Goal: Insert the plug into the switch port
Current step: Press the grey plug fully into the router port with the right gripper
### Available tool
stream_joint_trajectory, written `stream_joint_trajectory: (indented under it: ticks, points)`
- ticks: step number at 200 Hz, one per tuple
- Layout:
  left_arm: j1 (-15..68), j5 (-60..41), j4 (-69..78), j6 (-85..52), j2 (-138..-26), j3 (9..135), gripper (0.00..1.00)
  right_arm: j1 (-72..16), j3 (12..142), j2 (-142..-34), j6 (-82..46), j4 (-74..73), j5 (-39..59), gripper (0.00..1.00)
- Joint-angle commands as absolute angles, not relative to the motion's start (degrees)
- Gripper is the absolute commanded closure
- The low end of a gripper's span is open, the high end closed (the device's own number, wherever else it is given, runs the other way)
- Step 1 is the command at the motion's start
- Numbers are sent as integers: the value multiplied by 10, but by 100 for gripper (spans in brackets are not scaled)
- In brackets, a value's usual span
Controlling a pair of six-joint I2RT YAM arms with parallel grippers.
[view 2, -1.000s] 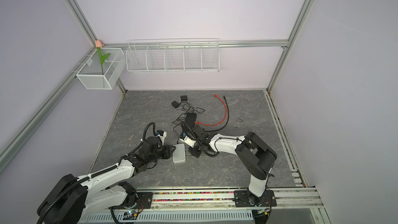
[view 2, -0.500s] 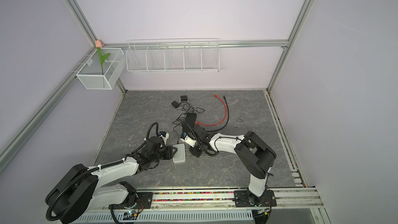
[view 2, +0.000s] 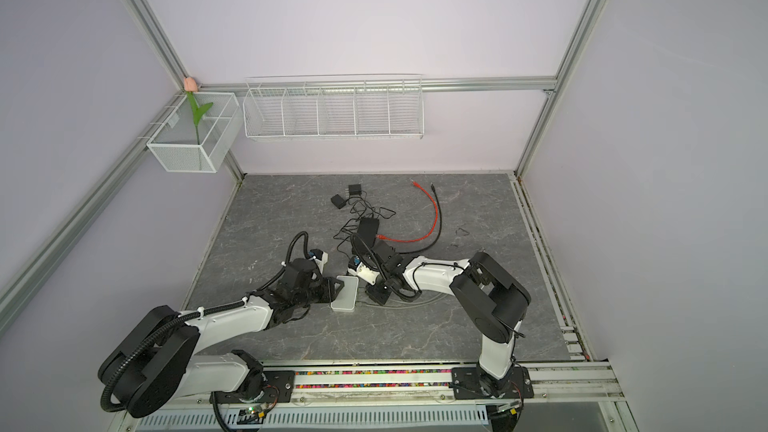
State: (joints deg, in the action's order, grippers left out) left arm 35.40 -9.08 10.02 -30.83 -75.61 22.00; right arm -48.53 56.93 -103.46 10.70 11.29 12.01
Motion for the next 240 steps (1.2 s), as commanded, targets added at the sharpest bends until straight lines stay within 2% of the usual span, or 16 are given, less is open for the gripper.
stream_joint_trajectory:
  ticks: [1,105,162,240]
  points:
    - [357,-129,121,-310,-769,238,68,-485,582,-1052,103,112,134,92]
    - [357,-153,132,-305,-791,248,70,-485,621,-1065,109,118,135,92]
    - [354,-104,103,-306,-764,240,70,-484,593,-1028,112,127,109,79]
    - [335,-87,73,-310,-718,232,69,-488,529,-918,115,140,91,75]
